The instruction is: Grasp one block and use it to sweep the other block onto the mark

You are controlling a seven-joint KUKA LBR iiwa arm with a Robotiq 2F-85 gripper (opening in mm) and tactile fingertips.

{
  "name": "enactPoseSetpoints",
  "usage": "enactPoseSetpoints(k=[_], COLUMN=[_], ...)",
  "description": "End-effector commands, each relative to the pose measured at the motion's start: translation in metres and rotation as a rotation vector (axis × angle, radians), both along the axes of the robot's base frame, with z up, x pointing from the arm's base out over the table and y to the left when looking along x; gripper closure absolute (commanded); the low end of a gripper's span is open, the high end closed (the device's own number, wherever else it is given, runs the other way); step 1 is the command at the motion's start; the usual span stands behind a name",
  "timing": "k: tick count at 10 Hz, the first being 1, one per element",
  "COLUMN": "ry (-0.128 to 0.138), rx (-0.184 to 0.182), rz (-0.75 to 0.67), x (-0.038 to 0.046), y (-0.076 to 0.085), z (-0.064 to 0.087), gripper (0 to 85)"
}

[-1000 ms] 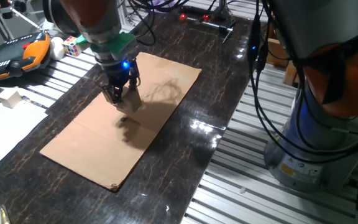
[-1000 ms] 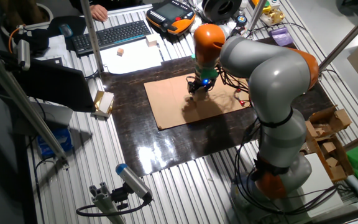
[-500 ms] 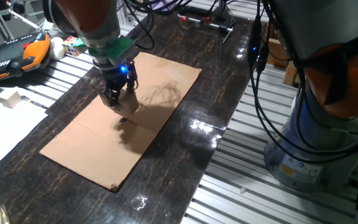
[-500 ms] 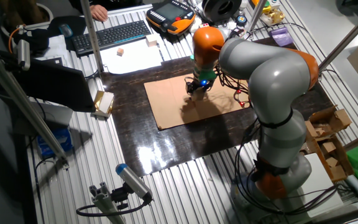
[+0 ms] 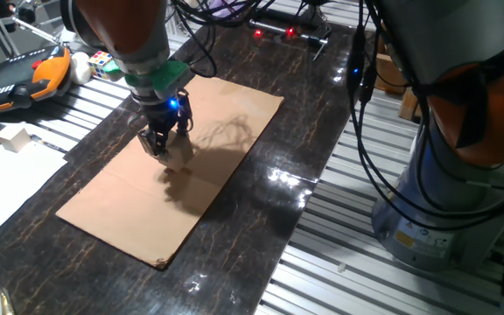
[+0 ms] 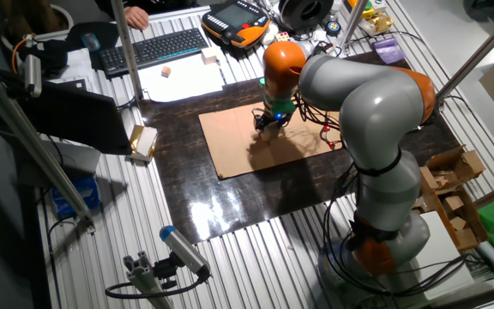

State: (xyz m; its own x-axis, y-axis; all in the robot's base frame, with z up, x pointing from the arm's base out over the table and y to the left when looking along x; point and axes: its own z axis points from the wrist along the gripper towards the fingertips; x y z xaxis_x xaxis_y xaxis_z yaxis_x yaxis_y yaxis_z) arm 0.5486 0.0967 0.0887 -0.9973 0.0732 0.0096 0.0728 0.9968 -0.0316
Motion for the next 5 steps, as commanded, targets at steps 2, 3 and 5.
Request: enactPoseSetpoints(k=[2,3,5], ry=[-0.012,-0.023,-0.028], rx=[-0.001,0.003,0.008], rz=[0.003,-0.001,-0.01], x=[0.005,0.0063,0.0062], y=[-0.002,-0.003,-0.002], z=[-0.006,-0.012,-0.019], gripper=[84.3,84.3,84.3])
